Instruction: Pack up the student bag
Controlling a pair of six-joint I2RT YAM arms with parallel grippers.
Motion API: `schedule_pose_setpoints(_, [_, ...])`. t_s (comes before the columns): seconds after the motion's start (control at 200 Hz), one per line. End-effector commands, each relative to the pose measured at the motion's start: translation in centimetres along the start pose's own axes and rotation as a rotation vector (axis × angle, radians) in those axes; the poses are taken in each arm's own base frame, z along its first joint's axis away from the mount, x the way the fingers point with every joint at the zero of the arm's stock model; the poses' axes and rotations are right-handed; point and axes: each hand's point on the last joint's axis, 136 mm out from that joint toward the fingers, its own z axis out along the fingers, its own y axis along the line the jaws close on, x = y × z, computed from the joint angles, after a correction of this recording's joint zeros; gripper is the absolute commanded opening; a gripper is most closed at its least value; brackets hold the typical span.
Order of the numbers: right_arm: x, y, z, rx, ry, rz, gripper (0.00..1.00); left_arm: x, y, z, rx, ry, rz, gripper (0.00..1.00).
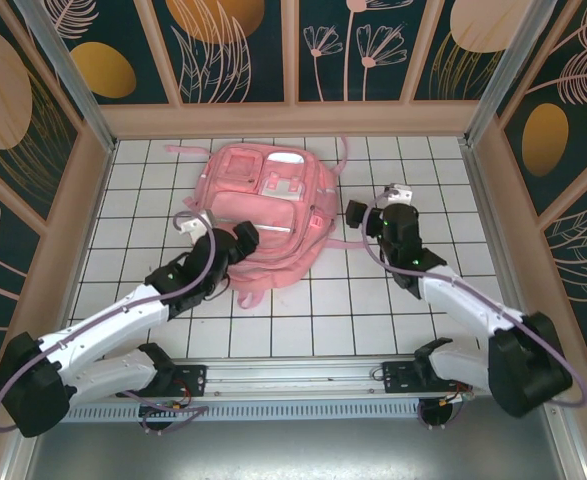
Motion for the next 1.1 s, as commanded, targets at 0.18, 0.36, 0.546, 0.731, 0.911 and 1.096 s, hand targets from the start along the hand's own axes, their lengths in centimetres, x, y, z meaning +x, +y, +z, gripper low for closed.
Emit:
schedule_pose_setpoints(0.18, [-1.6, -1.8, -1.9, 0.044, -0.195, -0.146, 0.99, -6.5, 2.8, 2.5, -0.219, -0.149, 0.208, 0.99])
schedule_pose_setpoints(0.36, [-1.3, -6.0, -1.8, 0.238, -0.239, -0.259, 0.99, -12.3, 6.8, 3.4, -0.392, -0.338, 0.204, 0.99])
schedule_pose_setpoints(0.546, [-2.0, -11.2, -0.4, 0.392, -0.232, -0.190, 0.99, -16.0, 11.6, 3.8, -0.565, -0.434, 0.294, 0.98])
schedule_pose_setpoints(0.731, [-0.7, -14.2, 1.4, 0.443, -0.228, -0.186, 0.99, -16.1, 17.1, 4.6, -0.688, -0.439, 0.316, 0.98])
schedule_pose_setpoints(0.911, [1.2, -15.0, 3.0, 0.392, -0.216, -0.233, 0.99, -14.5, 18.1, 5.5, -0.571, -0.495, 0.374, 0.98])
schedule_pose_setpoints(1.096, [1.1, -15.2, 1.1, 0.324, -0.281, -0.187, 0.99, -13.5, 17.7, 5.7, -0.444, -0.559, 0.383, 0.99])
